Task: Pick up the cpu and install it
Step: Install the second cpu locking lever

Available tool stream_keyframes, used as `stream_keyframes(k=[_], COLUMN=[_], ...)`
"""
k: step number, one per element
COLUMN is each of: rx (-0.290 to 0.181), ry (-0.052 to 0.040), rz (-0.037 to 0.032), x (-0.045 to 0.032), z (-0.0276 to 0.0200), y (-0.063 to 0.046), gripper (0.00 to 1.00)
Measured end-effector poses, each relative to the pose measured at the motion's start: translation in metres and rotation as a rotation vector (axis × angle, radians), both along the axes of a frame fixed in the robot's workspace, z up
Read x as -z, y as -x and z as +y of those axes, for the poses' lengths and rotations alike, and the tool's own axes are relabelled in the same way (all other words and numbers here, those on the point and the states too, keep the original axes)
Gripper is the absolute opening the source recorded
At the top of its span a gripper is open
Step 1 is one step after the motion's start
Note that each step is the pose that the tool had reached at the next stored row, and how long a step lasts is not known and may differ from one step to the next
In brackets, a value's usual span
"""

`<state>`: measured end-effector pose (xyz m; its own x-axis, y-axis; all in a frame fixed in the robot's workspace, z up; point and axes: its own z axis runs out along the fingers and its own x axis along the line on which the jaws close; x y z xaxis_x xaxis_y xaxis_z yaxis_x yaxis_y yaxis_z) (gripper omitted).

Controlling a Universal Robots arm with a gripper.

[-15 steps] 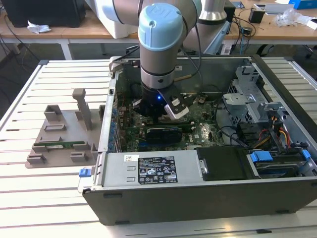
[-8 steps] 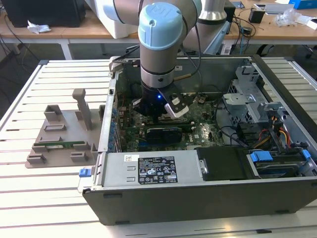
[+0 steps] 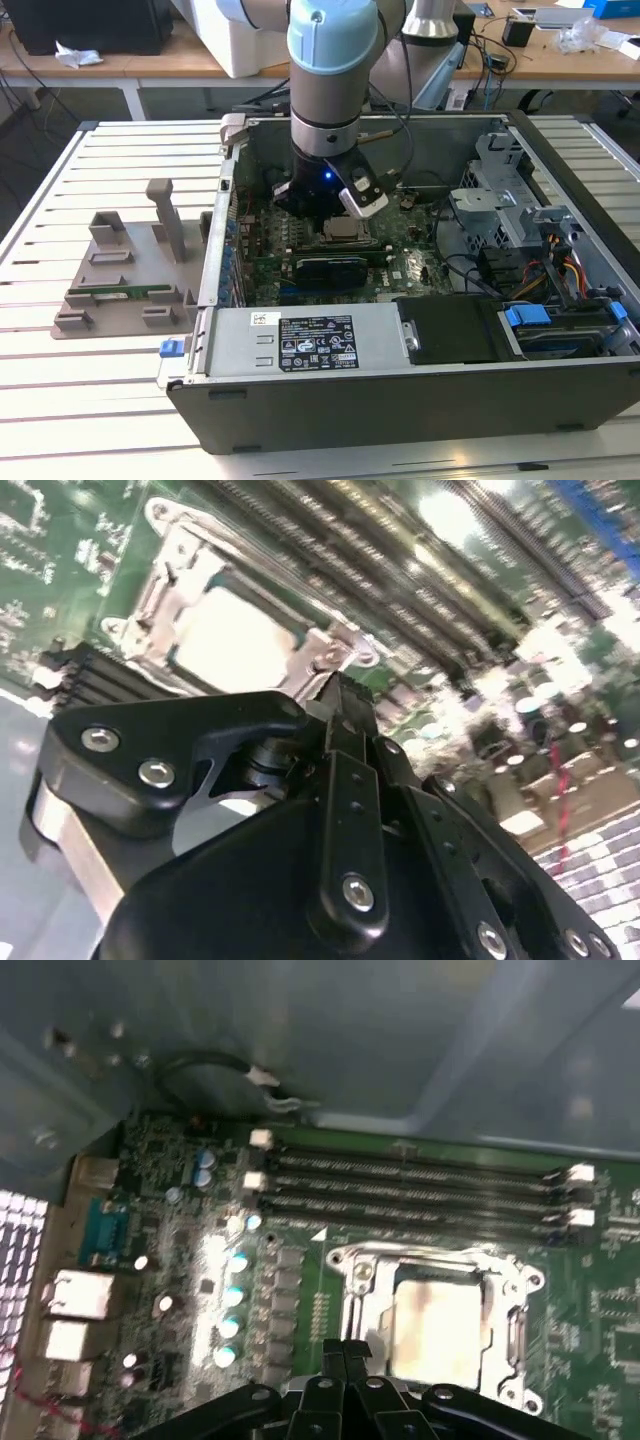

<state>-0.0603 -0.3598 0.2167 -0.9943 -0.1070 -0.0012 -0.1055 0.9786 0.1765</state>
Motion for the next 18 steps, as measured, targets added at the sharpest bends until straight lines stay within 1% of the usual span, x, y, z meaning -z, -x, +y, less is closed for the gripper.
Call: stream_keyframes(k=[2,3,8,9,11,13,16,18], rx=[0.000,0.000,0.000,0.000,0.000,0.000,0.000,0.000], ry=[0.0039,0.0063,0.0294,0.0356,0.0464,0.0530,0.0686,0.0774], rz=[0.0033,0.0043,0.0070,0.0082,0.0136,0.0168,0.0235,0.0268], x=[0.0000,0.0000,0.0000,0.0000,0.0000,0.0000,0.0000,0.0000], z=[0.0062,0.0076,0.0097,0.0106,0.0121,0.0136,0.0192,0.0228], y=[-0.007,-0.009,-0.015,-0.018,-0.027,-0.032,-0.045,-0.050], gripper=[0.11,0.11,0.11,0.11,0.11,0.11,0.11,0.11])
